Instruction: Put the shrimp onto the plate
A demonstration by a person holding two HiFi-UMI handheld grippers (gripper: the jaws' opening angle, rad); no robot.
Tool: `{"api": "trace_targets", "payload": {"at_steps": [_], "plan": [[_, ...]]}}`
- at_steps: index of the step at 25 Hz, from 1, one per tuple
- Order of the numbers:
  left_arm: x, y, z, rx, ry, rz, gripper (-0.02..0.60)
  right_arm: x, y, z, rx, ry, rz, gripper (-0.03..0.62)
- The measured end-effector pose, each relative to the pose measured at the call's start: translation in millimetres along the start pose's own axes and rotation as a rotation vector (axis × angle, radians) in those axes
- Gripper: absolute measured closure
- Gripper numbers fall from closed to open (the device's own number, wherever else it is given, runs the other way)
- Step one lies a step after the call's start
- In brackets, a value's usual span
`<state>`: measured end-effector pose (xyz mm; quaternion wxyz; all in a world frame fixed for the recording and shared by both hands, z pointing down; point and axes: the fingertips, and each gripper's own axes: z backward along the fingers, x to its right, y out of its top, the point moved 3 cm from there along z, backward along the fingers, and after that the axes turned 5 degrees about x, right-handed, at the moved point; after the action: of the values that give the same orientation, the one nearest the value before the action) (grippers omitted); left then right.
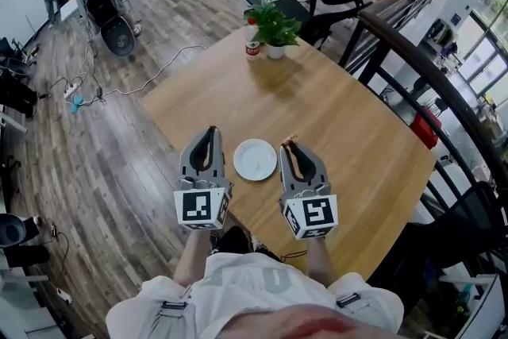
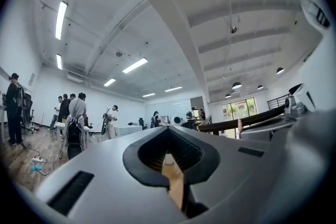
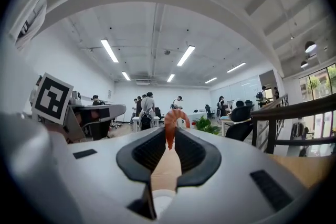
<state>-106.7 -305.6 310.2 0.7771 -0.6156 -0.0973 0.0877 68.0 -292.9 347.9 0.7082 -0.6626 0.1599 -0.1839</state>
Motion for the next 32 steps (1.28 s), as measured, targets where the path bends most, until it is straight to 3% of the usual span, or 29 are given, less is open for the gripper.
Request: {"api": "trace_targets", "payload": {"at_steps": [6, 27, 32], "plan": [[-0.8, 4.5, -20.7, 0.024, -0.057, -0.013, 0.575, -0.6, 3.4, -12.7, 0.009, -0.032, 0.004, 0.531], [-11.7, 19.5, -17.6, 0.056, -0.089, -0.008, 0.575, -22.3, 21.4, -35.6, 0.025, -0.044, 0.044, 0.531], [-18.2, 23.1, -11.8, 0.088, -0.079, -0.014, 0.575, -31.9, -3.4, -51.8, -0.028, -0.007, 0.061, 0.531]]}}
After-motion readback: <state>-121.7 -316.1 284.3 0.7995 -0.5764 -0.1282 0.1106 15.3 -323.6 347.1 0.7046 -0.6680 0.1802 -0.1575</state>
